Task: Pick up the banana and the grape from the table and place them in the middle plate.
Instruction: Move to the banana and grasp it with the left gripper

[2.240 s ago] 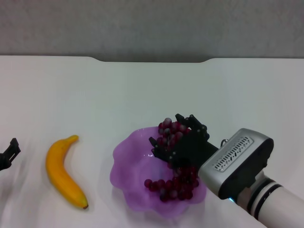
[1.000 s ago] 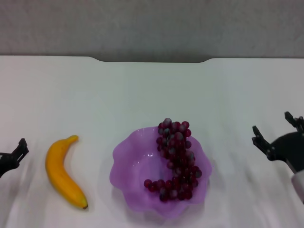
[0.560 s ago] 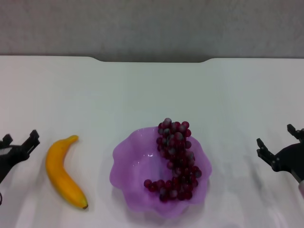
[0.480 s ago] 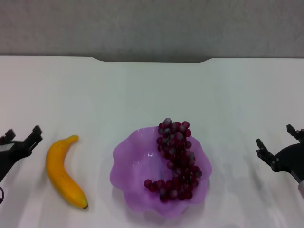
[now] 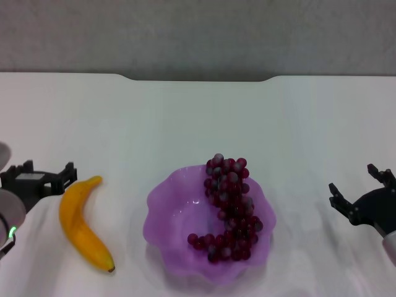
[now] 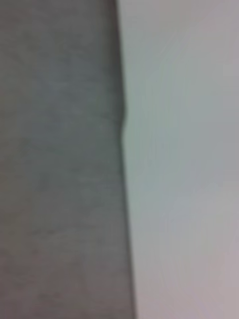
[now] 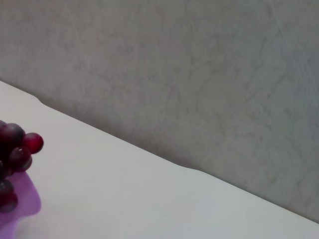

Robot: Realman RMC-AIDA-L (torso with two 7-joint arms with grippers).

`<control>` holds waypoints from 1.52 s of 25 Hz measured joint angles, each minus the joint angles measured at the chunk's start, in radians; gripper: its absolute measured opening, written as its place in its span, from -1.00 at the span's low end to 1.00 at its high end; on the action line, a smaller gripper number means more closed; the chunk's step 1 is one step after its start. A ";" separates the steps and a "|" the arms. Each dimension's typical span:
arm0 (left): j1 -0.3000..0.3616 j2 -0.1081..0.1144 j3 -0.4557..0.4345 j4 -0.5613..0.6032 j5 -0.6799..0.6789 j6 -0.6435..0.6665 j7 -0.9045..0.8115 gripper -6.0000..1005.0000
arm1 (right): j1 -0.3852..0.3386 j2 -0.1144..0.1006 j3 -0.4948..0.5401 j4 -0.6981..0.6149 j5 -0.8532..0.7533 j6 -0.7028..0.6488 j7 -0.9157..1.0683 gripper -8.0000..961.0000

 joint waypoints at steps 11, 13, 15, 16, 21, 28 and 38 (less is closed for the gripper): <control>-0.160 -0.005 0.063 -0.106 -0.186 0.503 0.003 0.65 | 0.001 -0.001 -0.013 0.003 -0.001 0.000 0.001 0.86; -0.176 -0.005 0.060 -0.081 -0.205 0.508 -0.001 0.65 | 0.002 -0.001 -0.014 0.005 -0.002 0.000 0.001 0.86; -0.193 -0.006 0.058 -0.050 -0.208 0.506 -0.010 0.65 | 0.002 0.000 -0.014 0.006 -0.002 0.000 0.001 0.86; -0.203 -0.006 0.057 -0.033 -0.207 0.504 -0.019 0.65 | 0.002 0.000 -0.014 0.006 -0.002 0.000 0.001 0.86; -0.225 -0.006 0.045 0.055 -0.197 0.453 -0.057 0.65 | 0.002 0.000 -0.016 0.009 -0.002 -0.001 0.001 0.86; -0.225 -0.007 0.028 0.085 -0.198 0.430 -0.065 0.65 | 0.002 0.000 -0.015 0.010 -0.002 -0.001 0.000 0.86; -0.235 -0.009 0.036 0.128 -0.203 0.403 -0.078 0.65 | 0.002 0.000 -0.015 0.012 -0.002 -0.001 -0.001 0.86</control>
